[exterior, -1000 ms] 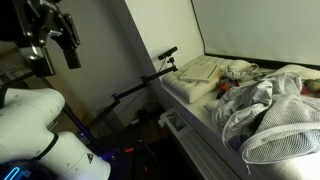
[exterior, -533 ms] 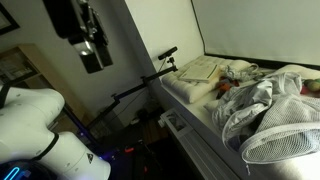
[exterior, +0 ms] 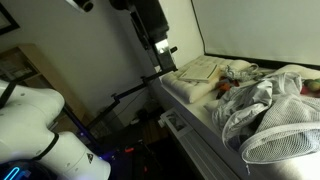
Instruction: Take the pair of socks out of the bag then move the bag slightly forward
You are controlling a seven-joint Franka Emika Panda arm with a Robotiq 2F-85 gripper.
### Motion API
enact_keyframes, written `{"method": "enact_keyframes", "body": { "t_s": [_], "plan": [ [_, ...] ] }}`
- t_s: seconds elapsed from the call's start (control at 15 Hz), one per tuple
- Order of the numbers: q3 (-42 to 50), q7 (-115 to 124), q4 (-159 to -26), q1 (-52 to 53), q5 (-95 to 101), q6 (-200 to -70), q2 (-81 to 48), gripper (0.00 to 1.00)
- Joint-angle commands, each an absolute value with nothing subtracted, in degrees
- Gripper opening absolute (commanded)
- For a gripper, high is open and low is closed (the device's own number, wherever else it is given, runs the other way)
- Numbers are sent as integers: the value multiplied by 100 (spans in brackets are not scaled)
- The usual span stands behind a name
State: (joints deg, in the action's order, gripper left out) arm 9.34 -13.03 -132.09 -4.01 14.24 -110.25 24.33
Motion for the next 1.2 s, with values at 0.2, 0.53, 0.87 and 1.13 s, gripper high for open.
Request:
{"method": "enact_keyframes", "body": {
  "t_s": [0.2,0.53,0.87,1.13],
  "plan": [
    [754,-848,-12702,-459,1367,-11294,1364,100],
    [740,-861,-12425,-458,1339,-11150,845,100],
    [740,-877,-12536,-473,1411,-11249,855,100],
    [690,-694,-12660,-448,1470,-11503,705,100]
  ]
}}
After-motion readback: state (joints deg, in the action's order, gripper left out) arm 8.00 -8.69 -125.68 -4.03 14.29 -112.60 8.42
